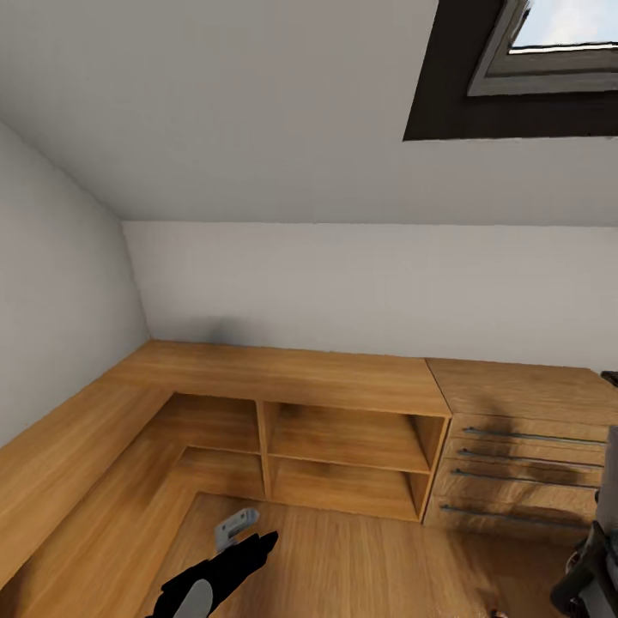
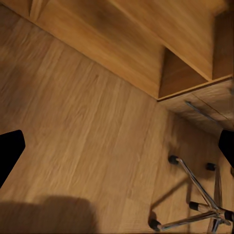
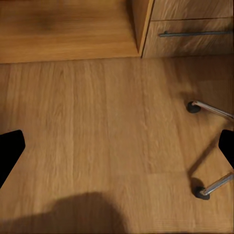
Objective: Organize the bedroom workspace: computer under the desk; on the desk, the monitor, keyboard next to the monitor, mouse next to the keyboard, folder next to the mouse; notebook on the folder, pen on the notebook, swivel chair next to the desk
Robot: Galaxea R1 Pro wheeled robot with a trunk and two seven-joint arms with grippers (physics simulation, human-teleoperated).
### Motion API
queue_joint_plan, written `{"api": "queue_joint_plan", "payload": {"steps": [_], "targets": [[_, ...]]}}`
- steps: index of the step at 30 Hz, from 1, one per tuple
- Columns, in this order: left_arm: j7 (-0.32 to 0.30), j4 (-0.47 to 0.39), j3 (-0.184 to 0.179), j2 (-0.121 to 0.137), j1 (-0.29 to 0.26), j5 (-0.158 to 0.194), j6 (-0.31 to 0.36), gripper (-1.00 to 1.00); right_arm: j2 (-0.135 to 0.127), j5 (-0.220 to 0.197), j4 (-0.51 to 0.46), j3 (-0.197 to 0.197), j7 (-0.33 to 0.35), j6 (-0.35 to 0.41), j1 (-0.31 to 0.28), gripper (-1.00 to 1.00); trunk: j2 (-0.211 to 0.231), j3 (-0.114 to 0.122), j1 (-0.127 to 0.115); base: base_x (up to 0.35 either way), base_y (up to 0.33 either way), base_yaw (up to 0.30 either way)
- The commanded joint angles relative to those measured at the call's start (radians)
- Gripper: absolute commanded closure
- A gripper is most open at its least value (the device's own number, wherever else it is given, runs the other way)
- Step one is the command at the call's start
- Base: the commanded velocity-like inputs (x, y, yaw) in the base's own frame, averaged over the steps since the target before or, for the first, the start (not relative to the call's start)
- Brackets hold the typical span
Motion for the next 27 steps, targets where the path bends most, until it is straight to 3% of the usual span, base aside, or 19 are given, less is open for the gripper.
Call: {"api": "queue_joint_plan", "payload": {"steps": [1, 11, 27], "targets": [[0.010, -0.002, -0.003, 0.001, -0.001, 0.011, 0.001, -1.00, -0.001, -0.003, -0.002, 0.001, -0.005, 0.005, -0.001, -1.00, -0.001, -0.001, 0.000, 0.029, 0.014, -0.299], [0.010, -0.002, -0.001, -0.001, -0.001, 0.012, 0.001, -1.00, 0.004, -0.003, 0.005, 0.001, -0.005, 0.005, -0.001, -1.00, -0.001, -0.001, 0.000, 0.008, 0.017, -0.299], [0.010, -0.002, -0.003, -0.002, -0.001, 0.012, 0.001, -1.00, 0.005, -0.003, 0.013, 0.002, -0.005, 0.005, -0.001, -1.00, -0.001, -0.001, 0.000, 0.024, 0.192, -0.299]]}}
